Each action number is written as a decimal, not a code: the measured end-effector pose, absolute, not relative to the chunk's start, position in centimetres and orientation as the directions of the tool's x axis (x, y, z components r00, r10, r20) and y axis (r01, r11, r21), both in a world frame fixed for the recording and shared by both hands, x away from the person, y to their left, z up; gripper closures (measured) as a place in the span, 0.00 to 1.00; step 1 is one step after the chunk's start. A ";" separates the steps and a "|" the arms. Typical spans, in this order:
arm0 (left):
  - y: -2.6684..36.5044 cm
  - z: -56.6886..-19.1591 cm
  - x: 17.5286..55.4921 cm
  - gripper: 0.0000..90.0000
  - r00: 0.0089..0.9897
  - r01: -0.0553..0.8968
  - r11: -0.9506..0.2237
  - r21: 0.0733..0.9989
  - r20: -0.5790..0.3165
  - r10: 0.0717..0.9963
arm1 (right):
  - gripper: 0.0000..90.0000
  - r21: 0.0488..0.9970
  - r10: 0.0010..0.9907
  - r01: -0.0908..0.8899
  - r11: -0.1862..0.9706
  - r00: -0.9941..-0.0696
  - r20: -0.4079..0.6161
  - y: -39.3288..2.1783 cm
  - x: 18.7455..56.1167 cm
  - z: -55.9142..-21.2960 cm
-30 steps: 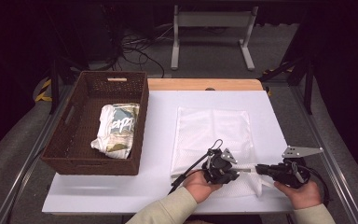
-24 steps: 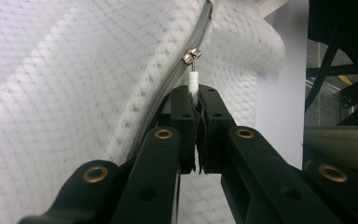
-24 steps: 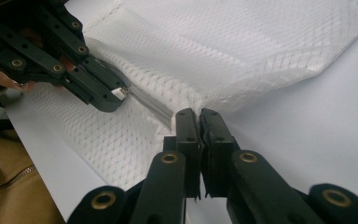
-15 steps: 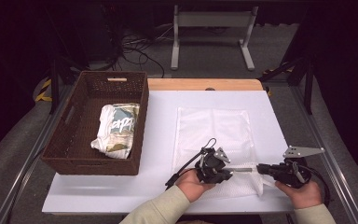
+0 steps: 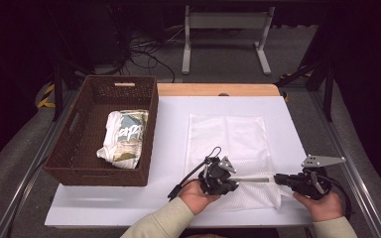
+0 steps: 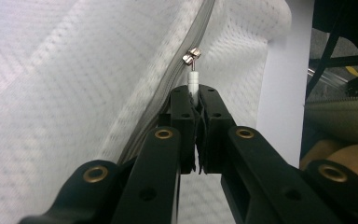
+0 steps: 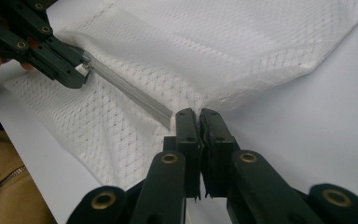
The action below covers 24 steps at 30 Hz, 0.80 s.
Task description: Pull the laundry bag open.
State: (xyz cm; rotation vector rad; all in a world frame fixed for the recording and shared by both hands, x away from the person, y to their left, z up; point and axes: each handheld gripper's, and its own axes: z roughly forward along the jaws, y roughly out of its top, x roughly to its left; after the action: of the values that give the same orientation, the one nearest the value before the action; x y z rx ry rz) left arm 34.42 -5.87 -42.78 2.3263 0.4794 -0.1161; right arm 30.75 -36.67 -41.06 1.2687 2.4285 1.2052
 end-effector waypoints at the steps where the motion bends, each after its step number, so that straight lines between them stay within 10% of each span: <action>1: -5.6 -42.8 34.4 0.97 0.925 0.375 -0.652 0.658 -0.223 0.307 | 0.96 0.712 0.745 0.625 0.320 -0.630 0.219 -36.7 30.8 -41.1; 24: -0.8 -42.6 34.4 0.97 0.900 0.428 -0.634 0.643 -0.242 0.362 | 0.96 0.706 0.759 0.636 0.311 -0.613 0.219 -37.0 30.9 -41.3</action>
State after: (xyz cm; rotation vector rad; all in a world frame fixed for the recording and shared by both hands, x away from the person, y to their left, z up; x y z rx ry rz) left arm 34.45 -0.84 -42.64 2.3193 0.5623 -0.1161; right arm 30.94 -36.96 -41.25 1.2965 2.4146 1.1876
